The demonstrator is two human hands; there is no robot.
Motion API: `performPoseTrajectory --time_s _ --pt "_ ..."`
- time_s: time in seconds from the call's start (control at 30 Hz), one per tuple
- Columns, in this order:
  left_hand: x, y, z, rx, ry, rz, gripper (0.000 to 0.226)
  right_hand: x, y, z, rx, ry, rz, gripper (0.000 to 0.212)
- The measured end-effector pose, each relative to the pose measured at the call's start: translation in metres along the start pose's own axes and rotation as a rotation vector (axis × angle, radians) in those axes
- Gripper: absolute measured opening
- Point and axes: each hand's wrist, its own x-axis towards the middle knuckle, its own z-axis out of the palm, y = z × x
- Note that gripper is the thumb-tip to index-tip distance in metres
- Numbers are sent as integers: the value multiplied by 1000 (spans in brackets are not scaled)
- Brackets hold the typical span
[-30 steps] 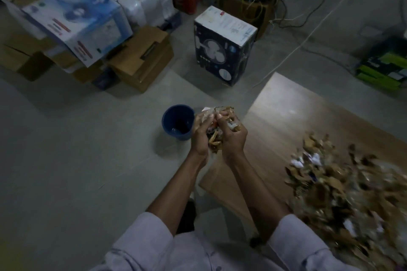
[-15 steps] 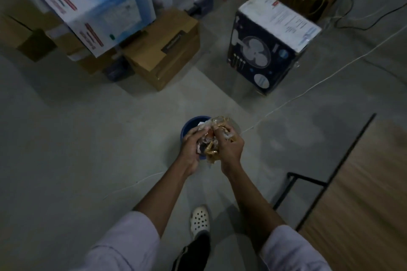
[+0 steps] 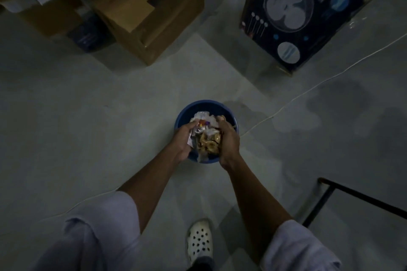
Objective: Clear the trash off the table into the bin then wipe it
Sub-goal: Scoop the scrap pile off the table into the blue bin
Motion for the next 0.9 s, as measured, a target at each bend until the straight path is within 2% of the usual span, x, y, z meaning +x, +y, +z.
performPoseTrajectory --time_s 0.1,0.2,0.23,0.33,0.43,0.57,0.63,0.73,0.9 --pt "32 -10 -4 -12 14 -25 41 33 15 -7 6 23 35 43" --pt "47 -20 1 9 39 -24 39 68 38 -24 30 25 86 79" --pt "48 -23 4 10 62 -14 37 78 46 -32 53 14 98 85" --pt "32 -26 15 -7 95 -10 41 43 30 -34 76 2 177 83" --pt "-5 -26 23 4 111 -15 50 9 11 -47 104 98 226 70" --pt "-102 -9 54 124 83 40 66 -85 -43 -47 165 149 206 57" --pt "-165 -3 77 187 18 85 63 -141 -74 -53 247 141 178 54" --pt "-254 -3 113 275 -76 242 57 -224 -120 -67 435 107 63 61" --pt "-390 -41 183 320 -232 439 41 -359 -177 -123 579 9 -134 62"
